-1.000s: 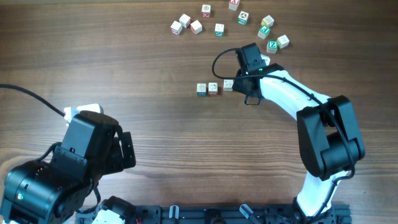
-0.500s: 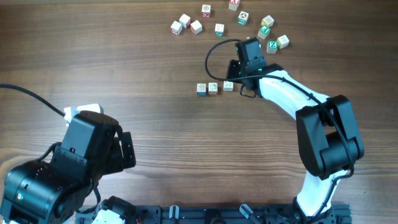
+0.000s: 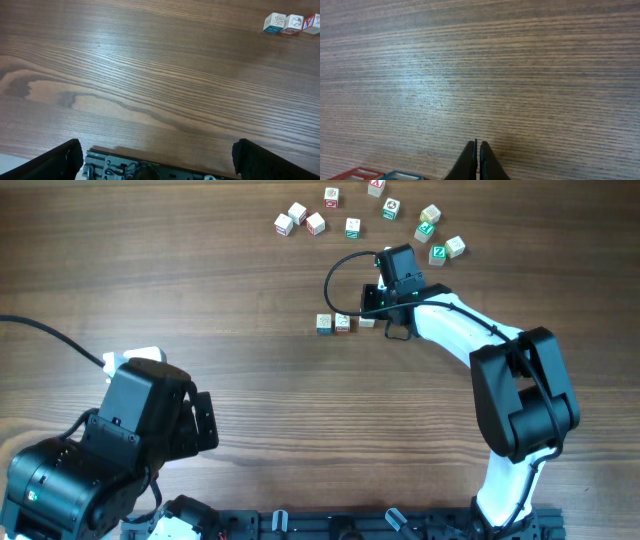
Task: Form a horizontal line
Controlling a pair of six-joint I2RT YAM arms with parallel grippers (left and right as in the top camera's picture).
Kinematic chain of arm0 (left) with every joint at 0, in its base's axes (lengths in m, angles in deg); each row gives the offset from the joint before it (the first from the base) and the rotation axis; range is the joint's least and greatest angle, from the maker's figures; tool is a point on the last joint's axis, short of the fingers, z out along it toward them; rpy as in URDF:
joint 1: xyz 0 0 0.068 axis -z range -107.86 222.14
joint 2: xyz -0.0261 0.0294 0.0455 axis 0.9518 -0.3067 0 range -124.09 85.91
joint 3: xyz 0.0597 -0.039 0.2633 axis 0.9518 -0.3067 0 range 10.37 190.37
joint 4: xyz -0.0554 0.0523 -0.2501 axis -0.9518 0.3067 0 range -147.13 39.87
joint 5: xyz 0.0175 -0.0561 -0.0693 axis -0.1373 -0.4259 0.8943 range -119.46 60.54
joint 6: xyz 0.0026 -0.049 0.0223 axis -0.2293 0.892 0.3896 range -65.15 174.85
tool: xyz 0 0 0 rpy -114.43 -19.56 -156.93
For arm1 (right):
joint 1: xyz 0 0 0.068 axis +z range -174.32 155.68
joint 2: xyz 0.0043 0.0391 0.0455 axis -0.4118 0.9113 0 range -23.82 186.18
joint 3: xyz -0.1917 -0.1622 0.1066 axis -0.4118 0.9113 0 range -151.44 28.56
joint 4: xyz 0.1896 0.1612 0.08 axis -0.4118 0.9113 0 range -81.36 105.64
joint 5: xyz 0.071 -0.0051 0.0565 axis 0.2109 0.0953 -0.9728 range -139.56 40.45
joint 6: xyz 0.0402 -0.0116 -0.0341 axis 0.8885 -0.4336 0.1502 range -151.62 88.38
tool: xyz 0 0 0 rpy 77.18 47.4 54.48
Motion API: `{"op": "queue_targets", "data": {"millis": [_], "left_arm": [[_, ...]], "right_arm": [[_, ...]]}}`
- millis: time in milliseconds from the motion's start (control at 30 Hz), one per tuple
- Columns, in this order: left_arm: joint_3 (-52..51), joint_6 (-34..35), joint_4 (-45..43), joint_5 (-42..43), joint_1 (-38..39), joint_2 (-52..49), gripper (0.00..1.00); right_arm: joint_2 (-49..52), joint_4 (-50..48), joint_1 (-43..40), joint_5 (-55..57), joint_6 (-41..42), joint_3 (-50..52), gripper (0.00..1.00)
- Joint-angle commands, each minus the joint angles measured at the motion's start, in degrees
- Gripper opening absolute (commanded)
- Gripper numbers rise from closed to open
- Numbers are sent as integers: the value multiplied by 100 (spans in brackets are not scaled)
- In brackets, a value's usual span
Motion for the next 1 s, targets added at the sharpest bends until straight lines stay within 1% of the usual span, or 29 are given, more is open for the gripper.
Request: {"op": "queue_targets", "data": {"millis": [0, 267, 367, 800, 900, 967], "left_arm": [[-13, -46, 2, -15, 2, 9, 100], [-13, -48, 2, -15, 2, 9, 100], [-13, -46, 2, -15, 2, 9, 100], [-13, -48, 2, -15, 2, 9, 100], [-13, -46, 2, -15, 2, 9, 100], [-13, -46, 2, -15, 2, 9, 100]], "right_arm": [[105, 63, 17, -144, -120, -79, 5], [105, -52, 17, -247, -291, -79, 5], [105, -59, 17, -608, -579, -79, 4], [105, -52, 17, -1038, -863, -79, 4], [105, -170, 17, -918, -844, -81, 4], [96, -273, 17, -457, -485, -81, 4]]}}
